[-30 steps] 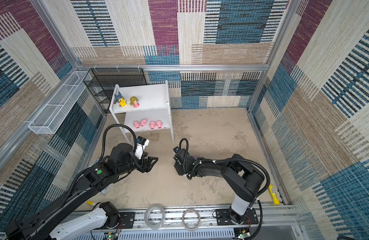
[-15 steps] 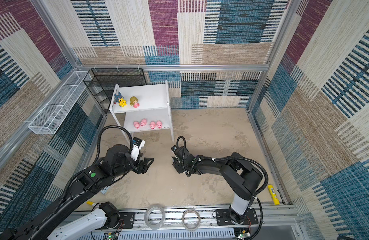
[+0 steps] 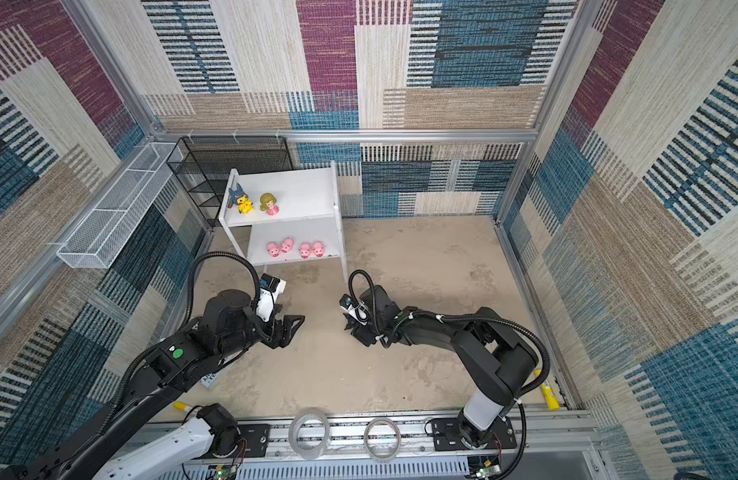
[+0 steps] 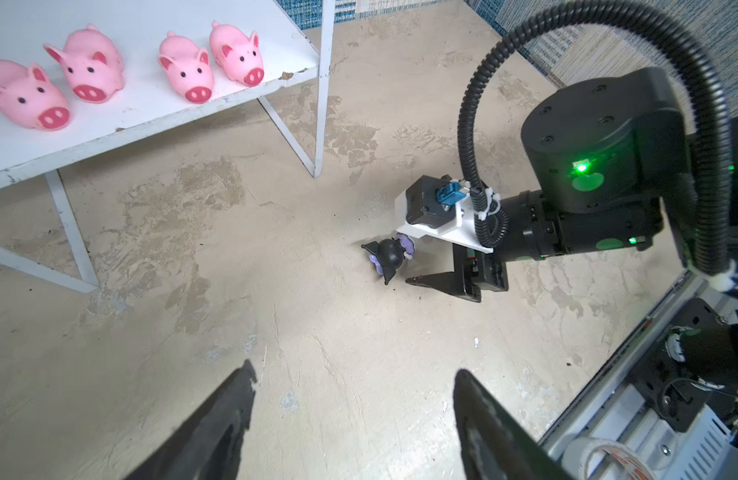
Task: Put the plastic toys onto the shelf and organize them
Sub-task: 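Lower the right gripper onto the black-and-purple Kuromi figurine and close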
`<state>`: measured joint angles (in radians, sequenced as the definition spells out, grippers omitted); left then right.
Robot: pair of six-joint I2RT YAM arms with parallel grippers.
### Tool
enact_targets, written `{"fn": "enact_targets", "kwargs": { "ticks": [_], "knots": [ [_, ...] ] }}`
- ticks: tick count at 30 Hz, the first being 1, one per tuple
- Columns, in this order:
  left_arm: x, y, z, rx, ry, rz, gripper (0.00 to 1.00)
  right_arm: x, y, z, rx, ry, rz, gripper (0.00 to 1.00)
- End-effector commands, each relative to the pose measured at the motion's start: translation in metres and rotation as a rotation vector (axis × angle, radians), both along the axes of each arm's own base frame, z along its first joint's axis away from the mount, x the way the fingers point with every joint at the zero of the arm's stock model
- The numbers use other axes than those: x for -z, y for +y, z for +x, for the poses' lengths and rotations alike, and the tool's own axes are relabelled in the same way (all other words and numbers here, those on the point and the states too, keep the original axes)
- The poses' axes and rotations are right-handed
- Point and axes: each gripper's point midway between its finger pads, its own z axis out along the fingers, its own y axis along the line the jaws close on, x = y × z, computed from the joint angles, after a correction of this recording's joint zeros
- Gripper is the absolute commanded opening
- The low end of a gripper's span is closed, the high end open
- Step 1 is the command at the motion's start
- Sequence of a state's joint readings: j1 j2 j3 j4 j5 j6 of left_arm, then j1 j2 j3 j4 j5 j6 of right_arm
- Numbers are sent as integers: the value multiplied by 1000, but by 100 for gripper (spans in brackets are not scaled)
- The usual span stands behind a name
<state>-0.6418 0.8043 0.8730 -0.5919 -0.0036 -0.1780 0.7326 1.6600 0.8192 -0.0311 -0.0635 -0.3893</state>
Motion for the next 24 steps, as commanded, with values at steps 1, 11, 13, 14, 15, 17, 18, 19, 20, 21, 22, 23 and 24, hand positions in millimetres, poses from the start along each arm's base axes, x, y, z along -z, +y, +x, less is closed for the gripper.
{"fn": "enact_targets", "kwargs": {
  "ticks": [1,11,13,14,15,17,18,19,20,21,22,23,24],
  "knots": [
    [-7,6,-5,16,-29,30,78,-7,12,13,-87,-89,26,78],
    [-5,-24,-46,307,64,-11,80,10,16,19,-143,-55,-13,71],
    [-3,-27,-50,336,83,-10,80,11,18,17,-150,-37,-12,66],
    [-2,-27,-51,344,87,-9,80,12,18,15,-155,-28,-10,63],
    [-1,-28,-52,349,89,-8,80,11,18,14,-154,-25,-6,60],
    [-1,-28,-52,354,86,-5,80,12,18,14,-149,-17,-10,54],
    [-1,-27,-51,352,82,-3,80,11,17,14,-144,-11,-12,52],
    [-1,-27,-51,352,79,-2,80,10,18,14,-142,-5,-11,51],
    [-1,-27,-51,352,77,0,80,8,18,13,-139,1,-6,49],
    [-2,-27,-51,351,73,0,80,6,18,12,-136,3,0,46],
    [-1,-27,-51,351,73,2,80,3,18,11,-135,7,6,44],
    [-2,-27,-50,351,69,3,80,0,18,10,-135,10,17,42],
    [-2,-27,-50,352,66,4,80,-5,19,7,-137,11,34,40]
  ]
}}
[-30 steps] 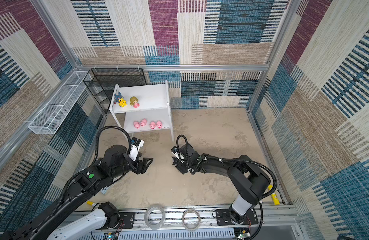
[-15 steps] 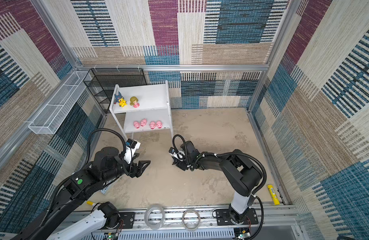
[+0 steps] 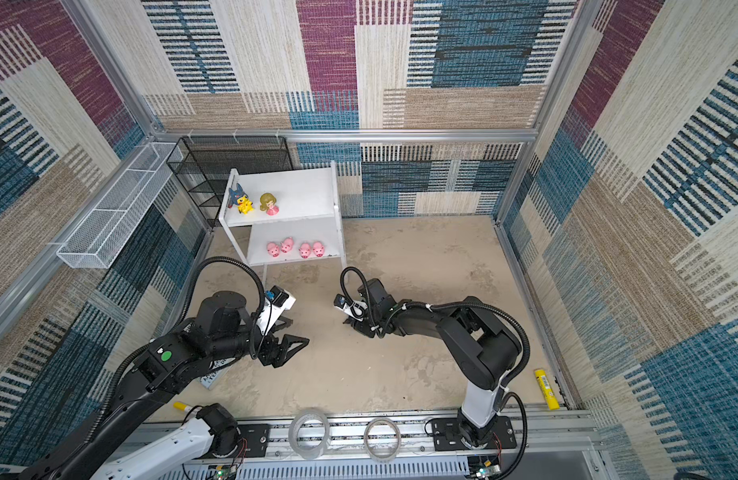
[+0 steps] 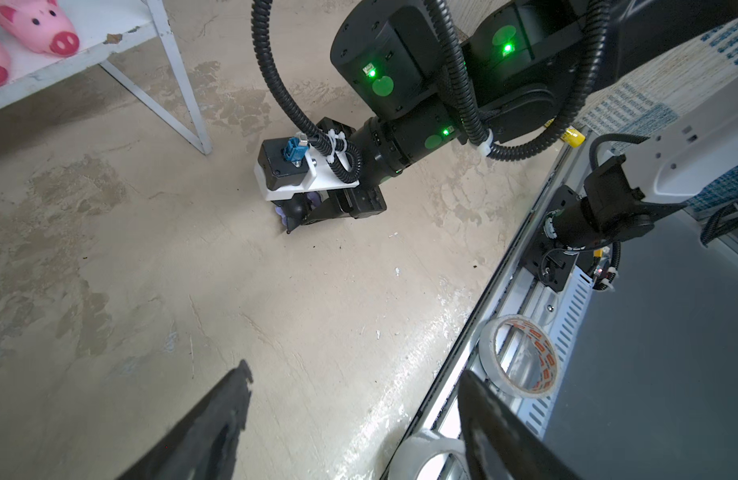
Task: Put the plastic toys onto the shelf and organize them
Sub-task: 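Lower the right gripper onto the black-and-purple Kuromi figurine and close, then lift the Kuromi figurine with the right gripper toward the left gripper while it approaches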
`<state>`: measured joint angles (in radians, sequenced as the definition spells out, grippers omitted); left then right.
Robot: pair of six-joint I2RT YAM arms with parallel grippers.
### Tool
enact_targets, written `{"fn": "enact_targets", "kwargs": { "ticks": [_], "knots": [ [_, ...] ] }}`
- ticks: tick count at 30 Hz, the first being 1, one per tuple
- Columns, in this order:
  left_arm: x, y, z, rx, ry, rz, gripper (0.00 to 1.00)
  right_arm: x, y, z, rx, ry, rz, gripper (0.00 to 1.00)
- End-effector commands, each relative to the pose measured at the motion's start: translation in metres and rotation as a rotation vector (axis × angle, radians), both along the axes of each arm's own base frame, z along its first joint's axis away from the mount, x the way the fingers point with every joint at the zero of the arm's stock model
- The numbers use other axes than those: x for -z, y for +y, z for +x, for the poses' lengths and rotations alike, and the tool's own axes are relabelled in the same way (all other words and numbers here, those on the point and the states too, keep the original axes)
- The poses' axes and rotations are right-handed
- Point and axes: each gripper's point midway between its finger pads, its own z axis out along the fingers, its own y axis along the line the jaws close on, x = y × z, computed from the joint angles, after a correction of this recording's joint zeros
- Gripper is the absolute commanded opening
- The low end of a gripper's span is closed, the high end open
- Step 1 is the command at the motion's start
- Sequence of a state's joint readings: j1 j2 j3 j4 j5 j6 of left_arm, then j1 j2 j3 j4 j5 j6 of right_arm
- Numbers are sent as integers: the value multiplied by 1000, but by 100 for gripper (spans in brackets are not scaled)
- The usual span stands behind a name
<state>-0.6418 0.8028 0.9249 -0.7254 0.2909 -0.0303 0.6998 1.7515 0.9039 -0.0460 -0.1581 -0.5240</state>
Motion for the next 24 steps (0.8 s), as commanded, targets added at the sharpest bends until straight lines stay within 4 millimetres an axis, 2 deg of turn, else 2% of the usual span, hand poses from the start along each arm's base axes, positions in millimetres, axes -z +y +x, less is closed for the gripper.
{"fn": "enact_targets", "kwargs": {
  "ticks": [1,7,13,17,19,24],
  "knots": [
    [-1,0,-2,30,-18,13,80,-18,6,-7,-10,18,68,38],
    [-10,-1,-4,53,-61,2,80,-70,25,-41,-113,116,280,36],
    [-25,-7,-18,179,-137,-22,81,-124,41,-110,-333,409,564,36],
    [-38,-14,-35,319,-216,-47,82,-156,35,-144,-428,521,693,36],
    [-42,-19,-47,418,-262,-65,82,-167,31,-154,-444,567,717,36],
    [-51,-28,-63,558,-307,-106,85,-187,17,-174,-446,614,722,35]
  ]
}}
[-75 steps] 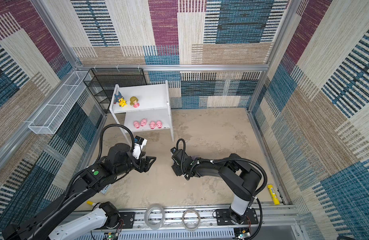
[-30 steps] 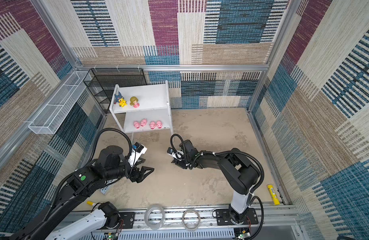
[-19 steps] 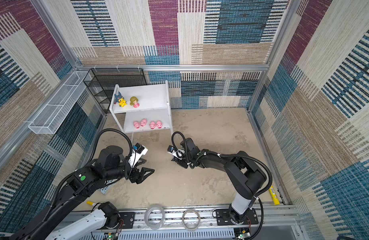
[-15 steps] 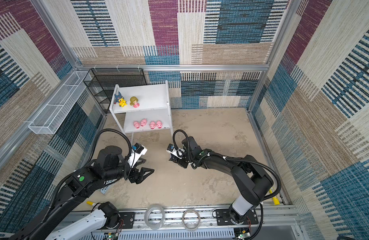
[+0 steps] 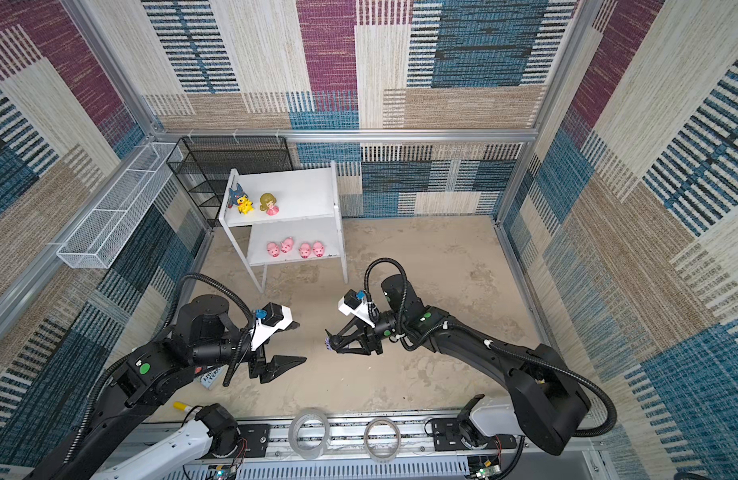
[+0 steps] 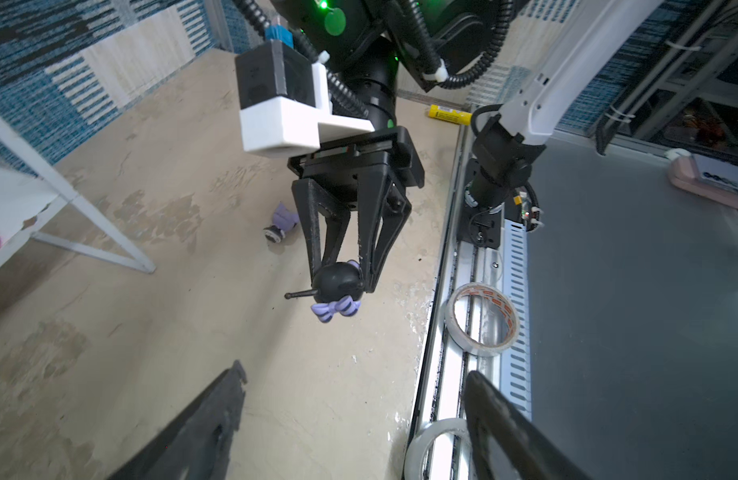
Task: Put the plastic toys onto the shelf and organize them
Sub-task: 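Lift the Kuromi figurine with the right gripper toward the left gripper while it approaches, then close the left gripper on the Kuromi figurine while the right gripper holds it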
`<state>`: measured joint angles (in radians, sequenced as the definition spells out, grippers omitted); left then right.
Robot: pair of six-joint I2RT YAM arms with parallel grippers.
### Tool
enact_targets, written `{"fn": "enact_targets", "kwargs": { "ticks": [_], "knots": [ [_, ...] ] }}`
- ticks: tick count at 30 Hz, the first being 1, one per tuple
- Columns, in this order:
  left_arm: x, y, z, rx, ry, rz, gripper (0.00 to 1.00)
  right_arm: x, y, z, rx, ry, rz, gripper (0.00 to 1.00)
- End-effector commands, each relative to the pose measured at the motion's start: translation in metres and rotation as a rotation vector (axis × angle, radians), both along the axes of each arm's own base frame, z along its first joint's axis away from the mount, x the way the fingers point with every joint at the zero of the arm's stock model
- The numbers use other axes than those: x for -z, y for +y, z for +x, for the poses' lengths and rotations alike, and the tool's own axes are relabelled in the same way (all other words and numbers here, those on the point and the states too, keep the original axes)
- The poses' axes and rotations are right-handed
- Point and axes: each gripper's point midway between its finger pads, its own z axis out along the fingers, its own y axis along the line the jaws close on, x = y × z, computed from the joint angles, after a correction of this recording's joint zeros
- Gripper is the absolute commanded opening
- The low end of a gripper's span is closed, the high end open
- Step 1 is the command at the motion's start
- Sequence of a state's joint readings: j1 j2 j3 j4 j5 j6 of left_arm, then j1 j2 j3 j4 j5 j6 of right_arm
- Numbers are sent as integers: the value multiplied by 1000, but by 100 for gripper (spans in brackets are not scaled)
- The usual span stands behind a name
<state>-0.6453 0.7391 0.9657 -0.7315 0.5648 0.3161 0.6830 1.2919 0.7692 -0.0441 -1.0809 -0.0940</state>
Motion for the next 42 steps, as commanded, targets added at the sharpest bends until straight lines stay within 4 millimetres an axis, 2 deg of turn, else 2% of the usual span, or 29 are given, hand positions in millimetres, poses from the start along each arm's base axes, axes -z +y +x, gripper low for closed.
{"fn": "enact_targets", "kwargs": {
  "ticks": [1,9,16,25,32,38,42],
  "knots": [
    [-11,-12,-19,172,-50,-35,85,-14,-9,-19,-46,77,13,35],
    [-8,-35,-26,295,-63,8,82,-25,-17,-32,-54,94,36,35],
    [9,-44,-22,289,-222,154,78,-38,-16,-39,-127,123,73,34],
    [6,-56,-18,289,-382,191,77,-43,-20,-48,-181,150,94,34],
    [6,-69,-24,346,-399,180,75,-52,-24,-56,-223,147,126,34],
    [-1,-79,-32,394,-376,136,71,-51,-25,-59,-239,155,130,33],
    [3,-83,-35,418,-358,140,68,-53,-25,-60,-245,153,134,33]
  ]
}}
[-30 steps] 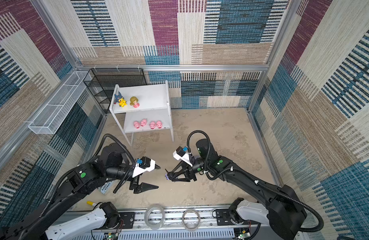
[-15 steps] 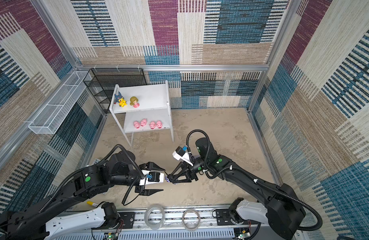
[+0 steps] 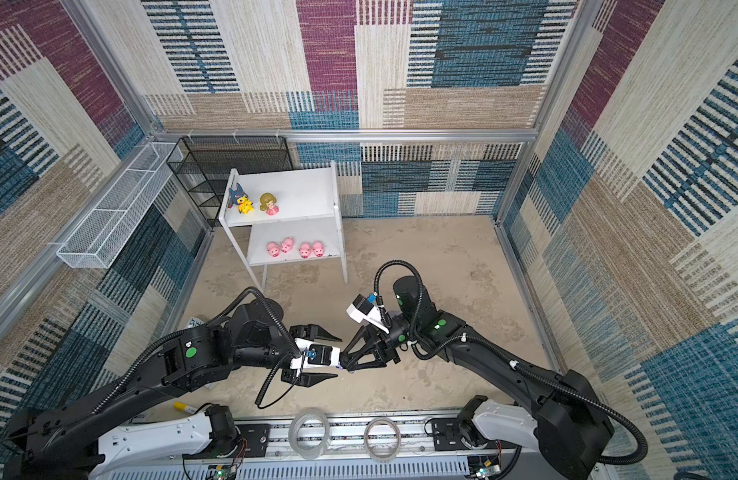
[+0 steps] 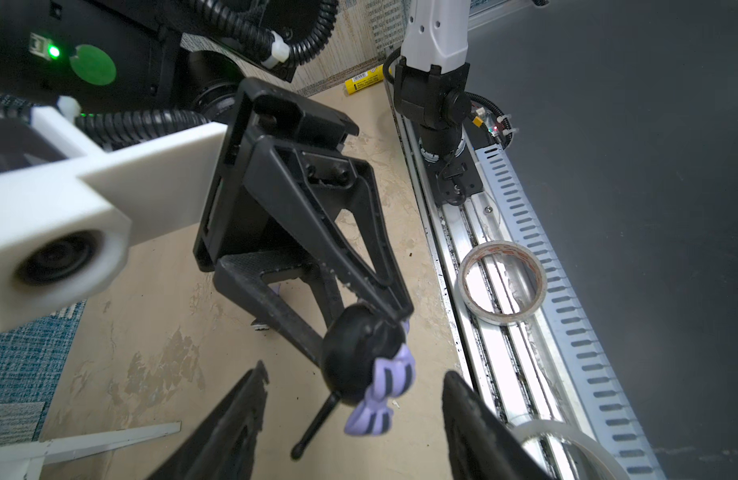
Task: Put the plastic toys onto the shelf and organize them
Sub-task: 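Close the left gripper on the Kuromi figurine while the right gripper holds it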
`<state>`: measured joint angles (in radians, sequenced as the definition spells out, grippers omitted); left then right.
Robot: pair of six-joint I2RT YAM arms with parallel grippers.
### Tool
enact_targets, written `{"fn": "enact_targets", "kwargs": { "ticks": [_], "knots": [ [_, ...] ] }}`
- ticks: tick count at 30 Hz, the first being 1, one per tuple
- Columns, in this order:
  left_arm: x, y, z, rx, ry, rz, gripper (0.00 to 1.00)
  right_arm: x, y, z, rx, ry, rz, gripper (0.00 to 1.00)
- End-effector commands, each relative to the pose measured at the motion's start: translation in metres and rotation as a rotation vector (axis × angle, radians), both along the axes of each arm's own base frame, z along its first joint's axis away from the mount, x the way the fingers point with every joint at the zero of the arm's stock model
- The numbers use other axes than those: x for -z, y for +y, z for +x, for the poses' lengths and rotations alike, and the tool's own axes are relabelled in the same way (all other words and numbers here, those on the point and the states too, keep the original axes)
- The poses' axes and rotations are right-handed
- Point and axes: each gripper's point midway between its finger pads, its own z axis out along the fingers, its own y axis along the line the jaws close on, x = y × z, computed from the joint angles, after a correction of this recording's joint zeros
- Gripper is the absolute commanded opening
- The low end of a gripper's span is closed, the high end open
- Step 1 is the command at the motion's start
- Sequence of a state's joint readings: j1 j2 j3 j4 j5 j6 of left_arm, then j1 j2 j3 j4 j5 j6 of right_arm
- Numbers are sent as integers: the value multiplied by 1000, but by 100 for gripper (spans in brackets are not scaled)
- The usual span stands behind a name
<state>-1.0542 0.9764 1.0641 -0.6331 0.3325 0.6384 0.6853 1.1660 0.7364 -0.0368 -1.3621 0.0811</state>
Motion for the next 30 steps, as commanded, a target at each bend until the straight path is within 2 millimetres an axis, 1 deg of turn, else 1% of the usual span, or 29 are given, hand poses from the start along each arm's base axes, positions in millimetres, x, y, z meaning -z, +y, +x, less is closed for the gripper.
{"fn": "enact_targets", "kwargs": {
  "ticks": [1,8,13,19,25,28,30],
  "knots": [
    [-5,-6,-5,48,-4,-23,67,-8,-1,-3,-27,-18,34,33],
    [-5,-10,-3,52,-11,-15,58,-6,0,-2,-26,-12,27,33],
    [1,-12,-3,59,-1,-1,49,-8,2,-1,-32,-11,30,33],
    [6,-14,-1,55,1,10,45,-11,2,-3,-46,-13,37,32],
    [10,-14,3,39,-10,22,35,-12,1,-4,-47,-17,39,32],
    [9,-12,5,25,-25,23,29,-11,2,-3,-37,-19,34,34],
    [9,-9,7,14,-31,32,26,-11,3,-1,-27,-28,30,37]
  ]
}}
